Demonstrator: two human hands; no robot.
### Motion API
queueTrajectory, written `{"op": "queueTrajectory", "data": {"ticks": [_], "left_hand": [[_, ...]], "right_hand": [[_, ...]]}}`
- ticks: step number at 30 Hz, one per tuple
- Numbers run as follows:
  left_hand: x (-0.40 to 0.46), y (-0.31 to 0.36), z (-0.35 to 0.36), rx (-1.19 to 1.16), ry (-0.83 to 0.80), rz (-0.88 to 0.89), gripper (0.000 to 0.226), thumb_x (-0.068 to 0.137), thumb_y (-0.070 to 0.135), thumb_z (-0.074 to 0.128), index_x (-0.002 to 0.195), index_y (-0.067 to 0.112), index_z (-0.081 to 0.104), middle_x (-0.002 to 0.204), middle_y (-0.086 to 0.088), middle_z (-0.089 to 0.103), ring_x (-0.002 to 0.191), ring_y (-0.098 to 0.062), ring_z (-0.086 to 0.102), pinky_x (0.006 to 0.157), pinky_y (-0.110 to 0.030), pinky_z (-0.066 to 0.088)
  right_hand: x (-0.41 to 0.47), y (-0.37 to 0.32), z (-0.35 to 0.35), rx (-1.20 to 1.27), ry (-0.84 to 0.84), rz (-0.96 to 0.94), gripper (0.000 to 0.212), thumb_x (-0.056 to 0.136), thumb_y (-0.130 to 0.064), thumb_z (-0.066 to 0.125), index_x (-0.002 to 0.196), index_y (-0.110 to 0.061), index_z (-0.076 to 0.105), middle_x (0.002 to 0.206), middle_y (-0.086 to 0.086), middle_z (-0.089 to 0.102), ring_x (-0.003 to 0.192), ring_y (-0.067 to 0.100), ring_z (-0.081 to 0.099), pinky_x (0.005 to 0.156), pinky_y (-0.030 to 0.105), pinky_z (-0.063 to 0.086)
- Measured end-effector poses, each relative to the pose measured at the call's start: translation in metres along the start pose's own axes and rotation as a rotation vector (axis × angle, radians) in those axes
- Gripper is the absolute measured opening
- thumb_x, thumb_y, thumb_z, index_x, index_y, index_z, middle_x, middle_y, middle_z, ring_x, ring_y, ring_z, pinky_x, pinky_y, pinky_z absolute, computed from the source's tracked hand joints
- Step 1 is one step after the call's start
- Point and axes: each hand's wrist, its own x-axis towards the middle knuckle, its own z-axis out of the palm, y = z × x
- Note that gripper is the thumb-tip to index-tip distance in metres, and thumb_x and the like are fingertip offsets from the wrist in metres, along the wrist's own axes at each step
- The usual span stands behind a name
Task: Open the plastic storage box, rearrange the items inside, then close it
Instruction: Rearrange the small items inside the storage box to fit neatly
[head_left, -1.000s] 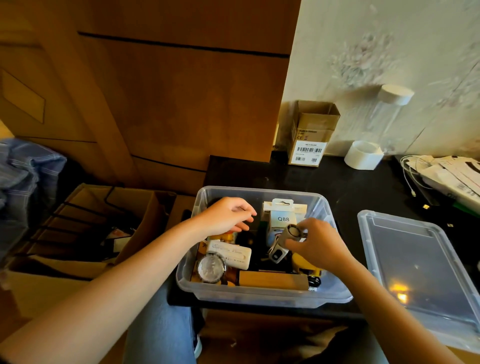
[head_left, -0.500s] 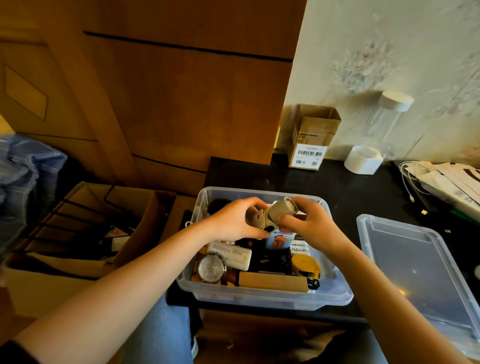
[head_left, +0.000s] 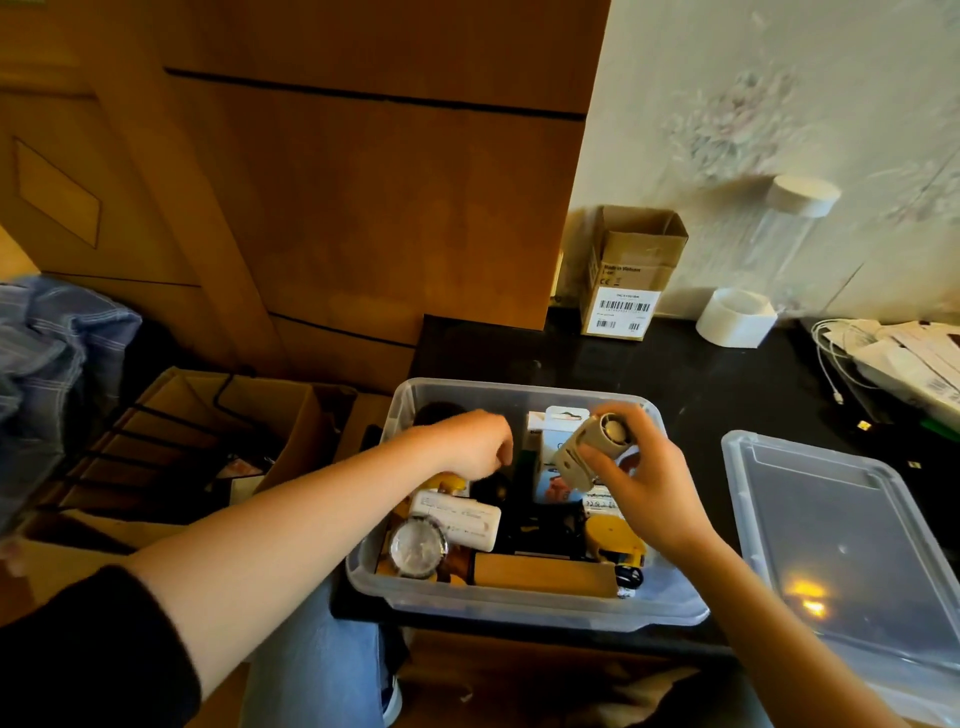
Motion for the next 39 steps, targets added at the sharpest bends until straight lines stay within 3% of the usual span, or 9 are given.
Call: {"op": "queueTrajectory", "data": {"ticks": [5,11,16,19,24,29,31,34,39], "left_hand": [[0.027,0.017,0.014,0.418,-0.253,-0.04,0.032,0.091,0.024,0.06,0.115,0.002,0.058,0.112,-0.014,0.063,0.093,-0.027,0.06,0.068,-0.032,0.042],[0.041,0.015,0.028,0.469,-0.315,-0.098,0.043,0.088,0.031,0.063,0.125,0.011,0.053,0.121,-0.008,0.058,0.108,-0.028,0.058,0.072,-0.033,0.043],[0.038,0.016,0.012,0.189,-0.205,-0.121,0.034,0.082,0.039,0.068,0.103,0.014,0.056,0.096,-0.001,0.061,0.083,-0.017,0.058,0.074,-0.03,0.045],[0.032,0.019,0.006,-0.137,-0.257,-0.132,0.041,0.085,0.041,0.065,0.116,0.014,0.061,0.102,-0.001,0.065,0.083,-0.013,0.064,0.063,-0.021,0.051],[0.019,0.024,0.015,-0.454,-0.396,-0.181,0.039,0.09,0.031,0.062,0.12,0.006,0.059,0.115,-0.012,0.065,0.085,-0.014,0.067,0.077,-0.022,0.054],[0.002,0.008,-0.007,-0.424,0.086,-0.182,0.022,0.095,0.005,0.047,0.09,0.011,0.067,0.1,-0.01,0.068,0.082,-0.016,0.064,0.071,-0.024,0.051],[-0.009,0.002,-0.016,-0.247,0.269,-0.195,0.024,0.093,0.003,0.047,0.092,0.019,0.065,0.099,-0.003,0.065,0.087,-0.015,0.062,0.071,-0.026,0.049],[-0.026,-0.005,-0.021,0.039,0.509,-0.171,0.024,0.09,0.008,0.053,0.106,0.023,0.064,0.108,0.001,0.065,0.099,-0.018,0.061,0.08,-0.035,0.051],[-0.034,-0.019,-0.017,0.03,0.571,-0.144,0.028,0.094,0.007,0.046,0.109,0.022,0.064,0.115,0.001,0.06,0.103,-0.018,0.058,0.084,-0.036,0.05]], "right_hand": [[-0.011,0.01,-0.002,0.018,0.015,-0.018,0.033,0.081,-0.02,0.068,0.099,-0.041,0.049,0.095,-0.023,0.06,0.098,-0.006,0.057,0.068,0.011,0.051],[-0.014,0.016,-0.003,0.058,0.063,-0.027,0.033,0.08,-0.021,0.068,0.098,-0.041,0.049,0.098,-0.022,0.061,0.097,-0.002,0.06,0.072,0.013,0.052],[-0.015,0.017,-0.003,0.066,0.111,-0.025,0.034,0.081,-0.019,0.068,0.098,-0.041,0.048,0.099,-0.021,0.06,0.096,0.001,0.061,0.071,0.012,0.052],[-0.013,0.017,-0.005,0.116,0.179,-0.021,0.036,0.082,-0.016,0.068,0.098,-0.041,0.048,0.097,-0.019,0.061,0.097,-0.001,0.06,0.07,0.015,0.053],[-0.012,0.013,-0.005,0.182,0.21,-0.005,0.036,0.08,-0.014,0.069,0.099,-0.038,0.051,0.096,-0.018,0.063,0.098,0.002,0.061,0.076,0.021,0.054],[-0.003,-0.002,-0.003,0.096,0.029,-0.067,0.038,0.077,-0.018,0.073,0.099,-0.041,0.054,0.096,-0.025,0.061,0.096,0.0,0.06,0.073,0.017,0.054],[0.009,-0.01,0.004,0.03,-0.039,-0.093,0.038,0.076,-0.02,0.074,0.1,-0.042,0.053,0.098,-0.024,0.059,0.097,0.0,0.059,0.07,0.013,0.053],[0.034,-0.019,0.024,-0.24,-0.135,-0.143,0.033,0.077,-0.022,0.073,0.107,-0.026,0.058,0.1,-0.011,0.062,0.093,0.007,0.059,0.075,0.022,0.052],[0.065,-0.018,0.064,-0.755,-0.384,-0.231,0.026,0.084,-0.025,0.063,0.109,-0.022,0.056,0.106,0.001,0.064,0.093,0.023,0.061,0.075,0.032,0.051]]}}
